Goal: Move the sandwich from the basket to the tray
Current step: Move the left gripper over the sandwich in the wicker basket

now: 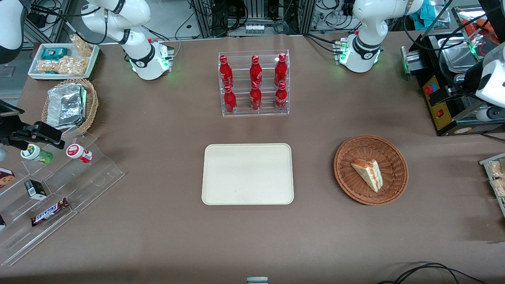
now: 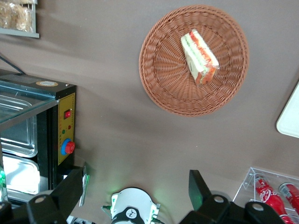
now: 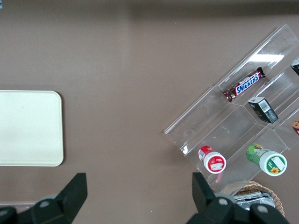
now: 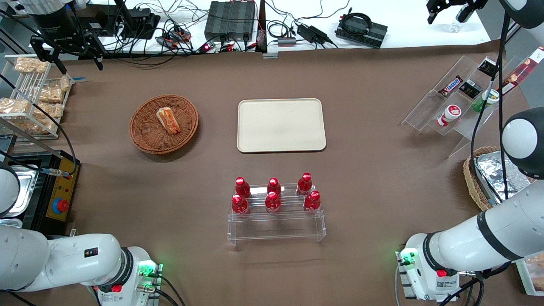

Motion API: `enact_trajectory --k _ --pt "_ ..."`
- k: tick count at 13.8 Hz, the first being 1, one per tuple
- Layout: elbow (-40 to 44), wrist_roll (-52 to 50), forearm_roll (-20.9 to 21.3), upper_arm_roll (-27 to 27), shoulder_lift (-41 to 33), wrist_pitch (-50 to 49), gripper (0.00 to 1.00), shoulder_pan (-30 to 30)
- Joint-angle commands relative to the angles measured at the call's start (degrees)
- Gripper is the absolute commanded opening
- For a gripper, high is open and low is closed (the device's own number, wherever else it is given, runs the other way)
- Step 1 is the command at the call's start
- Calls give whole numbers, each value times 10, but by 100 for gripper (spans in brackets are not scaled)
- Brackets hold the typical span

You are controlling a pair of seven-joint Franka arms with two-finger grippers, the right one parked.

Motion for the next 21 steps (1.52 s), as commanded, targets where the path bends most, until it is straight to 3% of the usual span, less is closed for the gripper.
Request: enact_trajectory --k 1,5,14,21 --pt "-2 -5 9 3 31 -13 100 -4" --pt "2 -42 -7 5 107 -10 100 4" --pt "-165 -254 -1 5 149 339 100 0" --pt "-167 -346 2 3 202 459 100 -30"
